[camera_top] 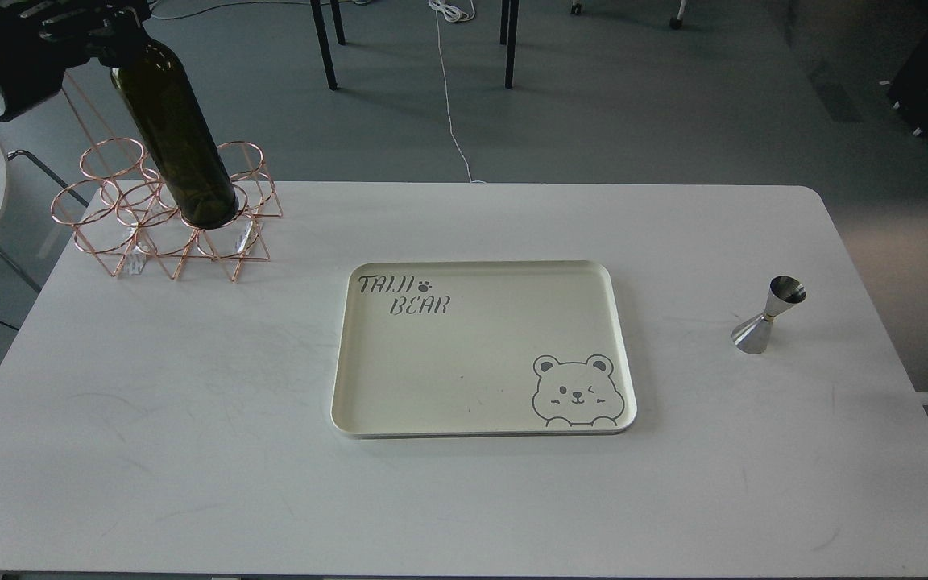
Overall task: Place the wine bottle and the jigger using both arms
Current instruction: 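Lower the bottle into a slot of the copper rack, then release the bottle and withdraw the left gripper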
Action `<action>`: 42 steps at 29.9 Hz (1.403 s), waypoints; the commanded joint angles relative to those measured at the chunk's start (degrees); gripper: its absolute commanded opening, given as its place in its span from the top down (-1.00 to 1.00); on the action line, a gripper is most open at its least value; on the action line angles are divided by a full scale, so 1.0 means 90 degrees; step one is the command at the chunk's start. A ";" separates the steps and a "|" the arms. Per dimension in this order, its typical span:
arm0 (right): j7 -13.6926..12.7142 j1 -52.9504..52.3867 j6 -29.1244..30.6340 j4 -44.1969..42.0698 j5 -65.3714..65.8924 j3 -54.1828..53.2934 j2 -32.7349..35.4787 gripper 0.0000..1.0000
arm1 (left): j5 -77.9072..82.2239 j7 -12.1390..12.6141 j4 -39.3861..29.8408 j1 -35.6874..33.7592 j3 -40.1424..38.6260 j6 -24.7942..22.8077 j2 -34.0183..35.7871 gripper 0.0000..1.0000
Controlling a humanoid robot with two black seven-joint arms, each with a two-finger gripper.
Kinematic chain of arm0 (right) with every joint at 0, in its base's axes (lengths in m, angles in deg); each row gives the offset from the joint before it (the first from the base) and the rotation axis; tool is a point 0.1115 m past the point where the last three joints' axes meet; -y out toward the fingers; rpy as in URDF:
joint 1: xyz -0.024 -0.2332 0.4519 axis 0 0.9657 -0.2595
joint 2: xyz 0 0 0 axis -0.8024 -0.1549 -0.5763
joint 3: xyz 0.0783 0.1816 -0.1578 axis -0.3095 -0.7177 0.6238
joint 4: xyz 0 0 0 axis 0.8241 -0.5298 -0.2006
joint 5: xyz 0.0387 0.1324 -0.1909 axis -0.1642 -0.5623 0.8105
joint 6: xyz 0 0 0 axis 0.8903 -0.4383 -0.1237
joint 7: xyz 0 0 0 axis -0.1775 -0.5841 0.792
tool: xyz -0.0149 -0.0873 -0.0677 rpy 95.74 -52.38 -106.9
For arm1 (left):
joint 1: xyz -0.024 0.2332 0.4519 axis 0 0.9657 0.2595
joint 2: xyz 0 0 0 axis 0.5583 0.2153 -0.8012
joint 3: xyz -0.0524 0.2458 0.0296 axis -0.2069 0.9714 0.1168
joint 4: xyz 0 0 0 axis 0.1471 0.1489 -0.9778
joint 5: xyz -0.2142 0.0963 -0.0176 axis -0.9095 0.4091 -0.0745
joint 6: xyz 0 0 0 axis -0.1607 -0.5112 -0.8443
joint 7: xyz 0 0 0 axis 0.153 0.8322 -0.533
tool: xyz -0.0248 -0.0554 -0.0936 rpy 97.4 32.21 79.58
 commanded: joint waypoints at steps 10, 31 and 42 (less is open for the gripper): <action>0.0000 0.0000 -0.0009 0.0000 0.0000 0.0000 -0.0003 -0.90 | -0.0063 0.0030 0.0011 0.0023 0.0230 0.0109 -0.0244 0.70; 0.0000 -0.0010 -0.0009 0.0000 0.0000 -0.0010 0.0007 -0.90 | -0.0228 0.0010 0.0256 0.0043 0.0914 0.0616 -0.0352 -0.04; 0.0000 -0.0010 -0.0009 0.0000 0.0000 -0.0010 0.0007 -0.90 | -0.0403 0.0010 0.0246 0.0033 0.0866 0.0616 -0.0342 -0.34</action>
